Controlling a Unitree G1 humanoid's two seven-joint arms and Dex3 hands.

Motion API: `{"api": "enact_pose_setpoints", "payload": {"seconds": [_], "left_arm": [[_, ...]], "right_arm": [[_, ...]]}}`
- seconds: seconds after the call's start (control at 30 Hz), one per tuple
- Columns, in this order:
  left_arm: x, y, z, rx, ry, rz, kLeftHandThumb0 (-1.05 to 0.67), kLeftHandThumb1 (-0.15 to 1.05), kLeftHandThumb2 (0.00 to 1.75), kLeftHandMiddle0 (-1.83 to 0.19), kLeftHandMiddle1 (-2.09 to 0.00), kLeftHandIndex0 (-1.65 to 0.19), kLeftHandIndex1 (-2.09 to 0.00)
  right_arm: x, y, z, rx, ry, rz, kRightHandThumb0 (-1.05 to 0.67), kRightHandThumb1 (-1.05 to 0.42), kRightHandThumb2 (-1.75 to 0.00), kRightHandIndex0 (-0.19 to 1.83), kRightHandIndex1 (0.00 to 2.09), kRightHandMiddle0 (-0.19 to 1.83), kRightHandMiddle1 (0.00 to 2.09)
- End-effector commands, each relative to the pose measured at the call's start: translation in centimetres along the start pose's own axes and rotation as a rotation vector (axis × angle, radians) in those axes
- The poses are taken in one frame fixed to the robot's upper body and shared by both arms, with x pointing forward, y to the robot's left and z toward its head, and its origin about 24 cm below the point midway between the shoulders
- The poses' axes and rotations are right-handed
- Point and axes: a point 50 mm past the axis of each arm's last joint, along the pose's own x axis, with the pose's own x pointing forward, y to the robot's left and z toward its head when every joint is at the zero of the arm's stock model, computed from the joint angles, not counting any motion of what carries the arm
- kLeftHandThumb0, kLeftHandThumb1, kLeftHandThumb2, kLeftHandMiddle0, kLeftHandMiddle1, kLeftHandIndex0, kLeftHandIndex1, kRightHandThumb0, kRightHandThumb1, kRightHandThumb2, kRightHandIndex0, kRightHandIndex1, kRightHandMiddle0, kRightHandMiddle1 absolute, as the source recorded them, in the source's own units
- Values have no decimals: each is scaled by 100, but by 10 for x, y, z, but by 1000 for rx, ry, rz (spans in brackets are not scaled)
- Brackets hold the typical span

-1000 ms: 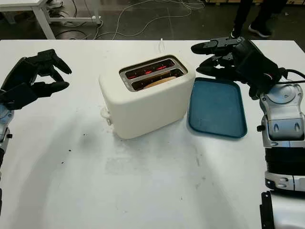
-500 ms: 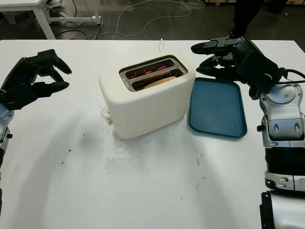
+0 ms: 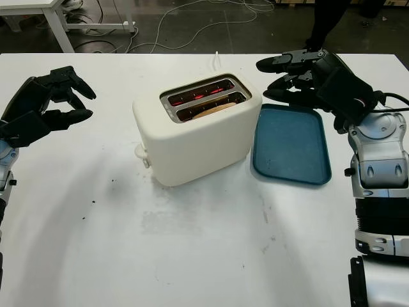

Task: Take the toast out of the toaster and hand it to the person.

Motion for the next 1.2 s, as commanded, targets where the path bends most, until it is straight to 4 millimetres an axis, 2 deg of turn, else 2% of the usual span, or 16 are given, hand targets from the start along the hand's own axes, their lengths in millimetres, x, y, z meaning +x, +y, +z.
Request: {"api": "enact_pose_setpoints", "payload": {"seconds": [0.0,0.17,1.17], "left_arm": [[0,1,1,2,-6,5,-105,92,25,-62,-136,-44,-137],[0,1,0,4,-12,2,-105,92,25,-62,-135,-43,-136],[2,0,2,-11,-13,3,-105,92,24,-63,-135,-45,-136]], "right_arm": [[0,0,3,30,-16,-10,-35,-85,0,41,95,79,2],[0,0,3,14,-10,-11,-39,-85,0,41,95,79,2],[2,-1,6,-16,-25,1,-35,-86,0,43,96,79,3]]}}
